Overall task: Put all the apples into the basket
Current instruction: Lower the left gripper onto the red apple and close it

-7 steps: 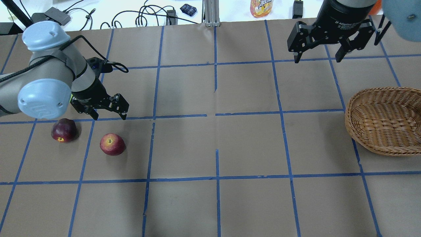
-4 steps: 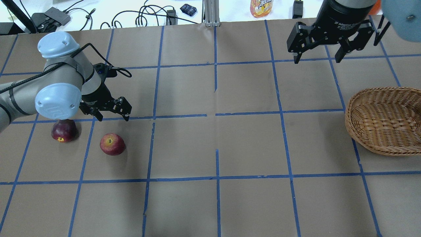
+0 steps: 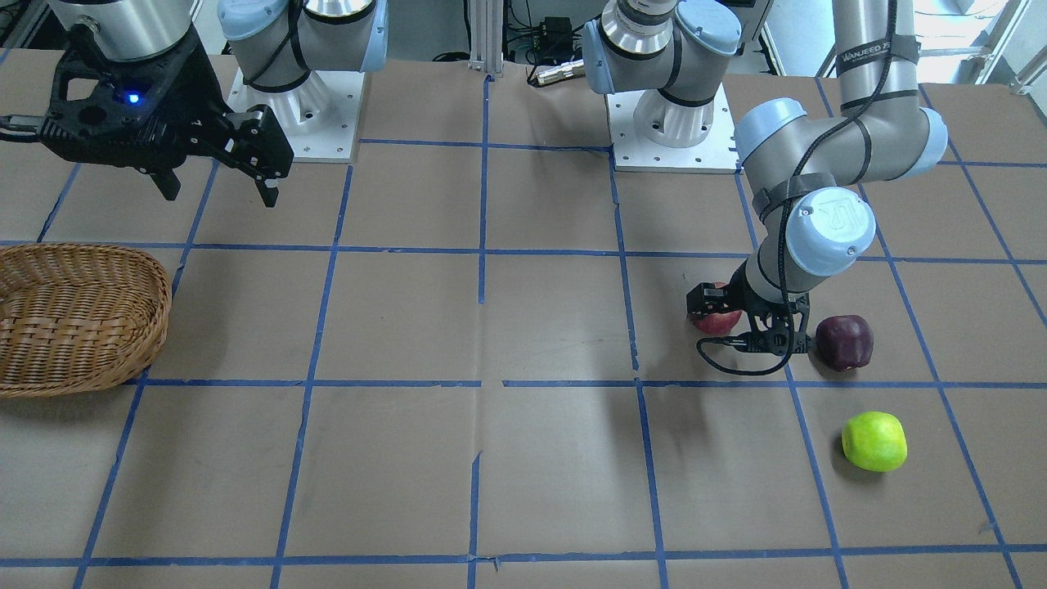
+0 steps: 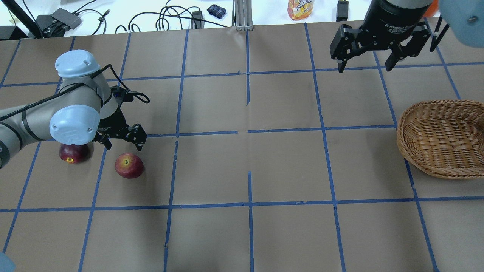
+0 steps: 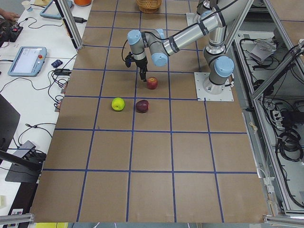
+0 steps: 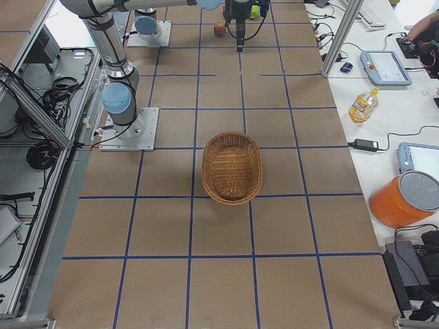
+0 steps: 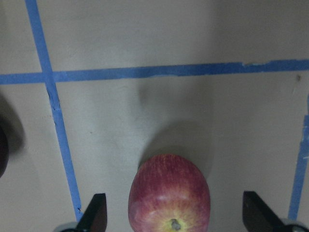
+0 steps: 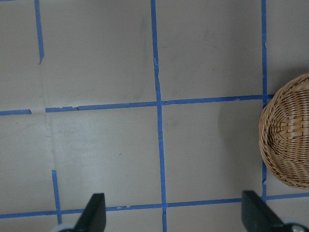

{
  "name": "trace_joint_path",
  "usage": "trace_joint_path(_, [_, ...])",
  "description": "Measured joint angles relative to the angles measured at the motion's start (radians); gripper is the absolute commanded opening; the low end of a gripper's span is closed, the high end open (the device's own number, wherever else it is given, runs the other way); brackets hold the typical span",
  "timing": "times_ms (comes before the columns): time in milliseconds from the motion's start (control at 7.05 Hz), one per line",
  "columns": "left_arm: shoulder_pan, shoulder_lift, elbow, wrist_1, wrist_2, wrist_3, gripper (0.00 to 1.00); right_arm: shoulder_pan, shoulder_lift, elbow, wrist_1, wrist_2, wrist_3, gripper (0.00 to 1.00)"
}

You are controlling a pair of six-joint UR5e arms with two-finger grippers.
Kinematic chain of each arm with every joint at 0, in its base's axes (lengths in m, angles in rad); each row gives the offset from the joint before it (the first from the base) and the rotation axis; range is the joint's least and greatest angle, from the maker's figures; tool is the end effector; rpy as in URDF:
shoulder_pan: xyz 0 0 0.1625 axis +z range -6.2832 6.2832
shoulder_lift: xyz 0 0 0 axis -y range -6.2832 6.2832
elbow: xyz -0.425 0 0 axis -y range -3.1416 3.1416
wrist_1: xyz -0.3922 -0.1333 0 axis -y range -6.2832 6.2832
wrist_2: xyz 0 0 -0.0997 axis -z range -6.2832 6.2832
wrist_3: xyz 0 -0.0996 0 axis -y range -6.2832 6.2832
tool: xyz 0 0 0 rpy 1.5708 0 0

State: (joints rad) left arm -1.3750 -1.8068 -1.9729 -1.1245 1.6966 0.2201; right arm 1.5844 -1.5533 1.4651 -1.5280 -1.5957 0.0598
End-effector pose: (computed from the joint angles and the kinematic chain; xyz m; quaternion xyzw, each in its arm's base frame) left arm -0.0225 -0.5075 0.2261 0.0181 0.9933 0.1064 0.0415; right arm 0.1376 -0.5004 0.5270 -0.0234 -0.9994 0.0231 0.0116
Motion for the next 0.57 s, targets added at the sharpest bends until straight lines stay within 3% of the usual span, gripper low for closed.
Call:
trace_joint_path(426, [0.030,-0.043,-0.056,0.075,-0.001,-0.011,1.00,-0.001,0.001,0.004,0.001,0.001,0.003,1.00])
trace_joint_path(568, [0.054,-0.057,-0.068,0.082,-0.004,-0.018,0.69,0.000,0.001,0.005,0.000,0.002,0.006,1.00])
